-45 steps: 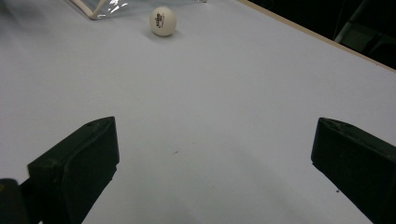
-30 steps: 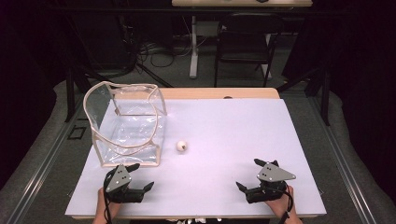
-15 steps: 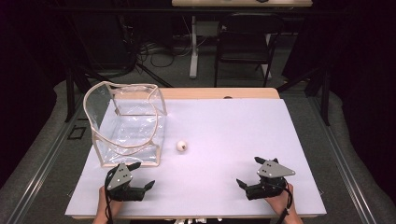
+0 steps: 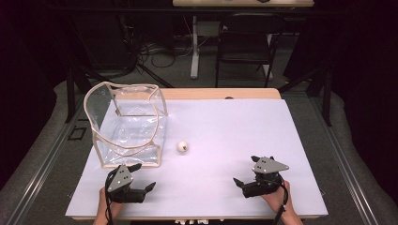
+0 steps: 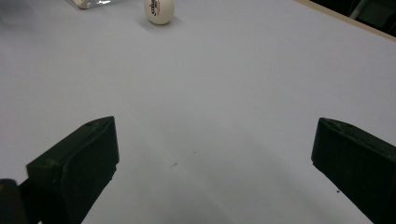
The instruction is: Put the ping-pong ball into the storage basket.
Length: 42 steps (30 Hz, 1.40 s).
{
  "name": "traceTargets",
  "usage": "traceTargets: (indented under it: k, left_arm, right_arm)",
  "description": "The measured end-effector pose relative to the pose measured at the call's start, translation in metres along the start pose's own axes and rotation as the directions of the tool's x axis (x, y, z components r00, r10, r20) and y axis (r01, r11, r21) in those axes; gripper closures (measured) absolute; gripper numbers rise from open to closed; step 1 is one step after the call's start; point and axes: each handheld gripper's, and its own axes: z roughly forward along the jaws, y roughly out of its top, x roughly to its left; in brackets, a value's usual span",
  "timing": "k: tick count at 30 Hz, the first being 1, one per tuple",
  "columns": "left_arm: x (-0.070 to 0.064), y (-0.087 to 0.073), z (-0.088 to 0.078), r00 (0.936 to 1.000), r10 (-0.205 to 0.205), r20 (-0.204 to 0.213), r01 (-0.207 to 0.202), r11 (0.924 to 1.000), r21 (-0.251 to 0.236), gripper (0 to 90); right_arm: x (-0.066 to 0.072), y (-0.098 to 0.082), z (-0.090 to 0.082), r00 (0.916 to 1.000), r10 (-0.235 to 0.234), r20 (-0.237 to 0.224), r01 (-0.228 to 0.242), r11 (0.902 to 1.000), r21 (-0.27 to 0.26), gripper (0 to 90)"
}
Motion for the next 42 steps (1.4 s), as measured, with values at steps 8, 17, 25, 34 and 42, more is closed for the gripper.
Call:
traceTargets:
  k: [8,17,25,34,42]
  left_arm:
    - [0.0,0.0,0.0,0.9999,-0.002,0.012,0.002,1.0,0.004,16.3]
    - [-0.001,0.002,0.003,0.9995,0.011,0.028,-0.011,0.9999,0.003,16.2]
    - [-0.001,0.005,0.008,0.9991,0.029,0.032,-0.03,0.9995,0.008,16.3]
    - [-0.001,0.004,0.006,0.9996,0.019,0.023,-0.018,0.9998,-0.005,16.3]
    - [-0.002,0.004,0.004,0.9995,0.02,0.024,-0.02,0.9998,-0.009,16.3]
  right_arm:
    - [0.0,0.008,0.01,0.9998,0.01,-0.014,-0.01,0.9996,0.028,0.4]
    - [-0.002,0.019,0.022,0.9995,0.008,-0.031,-0.007,0.9987,0.051,0.4]
    - [-0.005,0.026,0.032,0.999,0.003,-0.044,0.0,0.9974,0.073,0.3]
    - [-0.005,0.043,0.045,0.9977,-0.014,-0.067,0.019,0.9969,0.076,0.3]
    - [-0.003,0.055,0.06,0.9949,-0.033,-0.095,0.042,0.9949,0.092,0.3]
